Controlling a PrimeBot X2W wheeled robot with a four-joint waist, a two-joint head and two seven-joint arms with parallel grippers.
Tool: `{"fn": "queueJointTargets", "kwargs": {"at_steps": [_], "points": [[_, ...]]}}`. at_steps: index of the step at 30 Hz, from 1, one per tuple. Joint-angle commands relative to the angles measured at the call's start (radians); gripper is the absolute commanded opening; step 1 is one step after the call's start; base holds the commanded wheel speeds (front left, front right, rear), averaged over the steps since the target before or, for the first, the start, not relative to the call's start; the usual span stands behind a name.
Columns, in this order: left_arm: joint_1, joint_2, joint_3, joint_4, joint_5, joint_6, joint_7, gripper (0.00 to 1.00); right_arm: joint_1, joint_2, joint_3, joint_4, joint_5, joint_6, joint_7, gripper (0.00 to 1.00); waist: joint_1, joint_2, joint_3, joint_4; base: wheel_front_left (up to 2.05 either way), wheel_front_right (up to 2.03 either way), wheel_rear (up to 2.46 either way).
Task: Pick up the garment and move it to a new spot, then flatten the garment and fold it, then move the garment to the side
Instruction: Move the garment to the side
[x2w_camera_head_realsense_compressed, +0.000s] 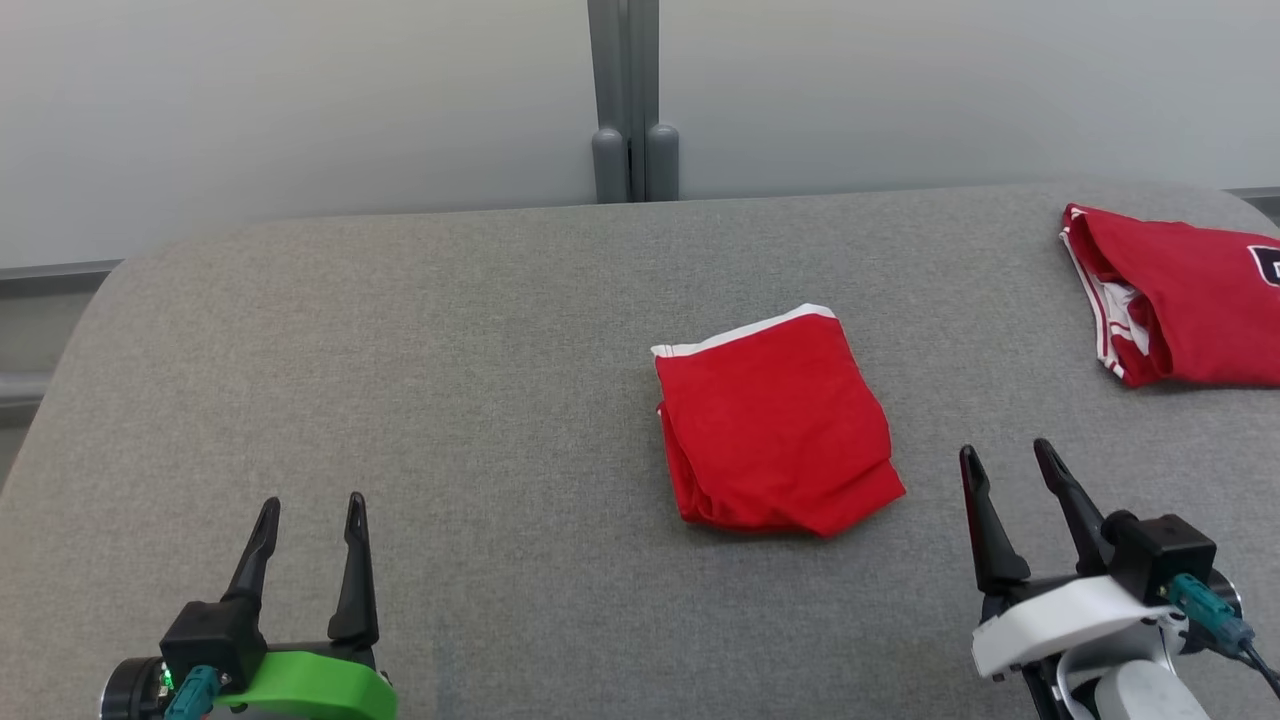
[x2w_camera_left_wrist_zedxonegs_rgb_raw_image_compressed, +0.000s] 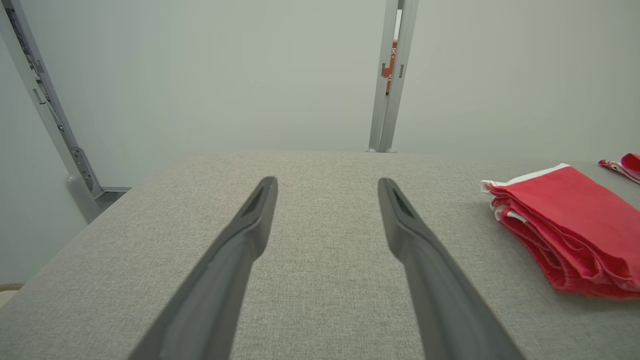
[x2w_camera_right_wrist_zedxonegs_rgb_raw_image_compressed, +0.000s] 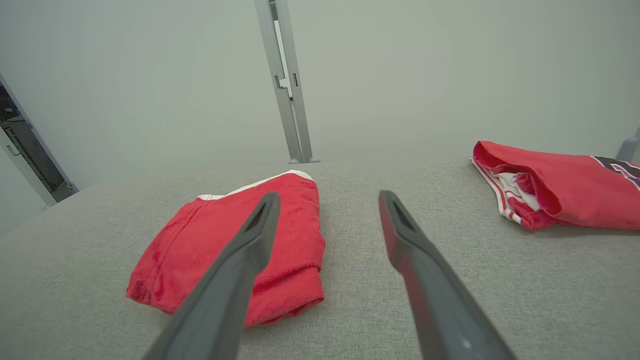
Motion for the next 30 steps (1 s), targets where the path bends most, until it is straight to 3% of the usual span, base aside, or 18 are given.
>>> {"fn": "queueJointTargets", "kwargs": {"at_steps": [1,14,30], "points": [[-0.006,0.003,0.000,0.002,-0.009,0.000,-0.002,1.00,-0.029,-0.006,0.007,0.007,-0.003,0.000,-0.003,1.00,0.0000,0.0000,0.002,0.002,0.00,0.00,0.00],[-0.051,0.003,-0.034,0.003,-0.020,0.006,-0.002,1.00,-0.338,-0.082,0.112,0.199,0.004,0.000,-0.003,1.00,0.0000,0.0000,0.080,0.073,0.00,0.00,0.00],[-0.128,0.003,-0.087,0.006,-0.033,0.020,-0.002,1.00,-0.559,-0.119,0.188,0.640,0.043,0.000,0.017,1.00,0.0000,0.0000,0.203,0.168,0.00,0.00,0.00]]}}
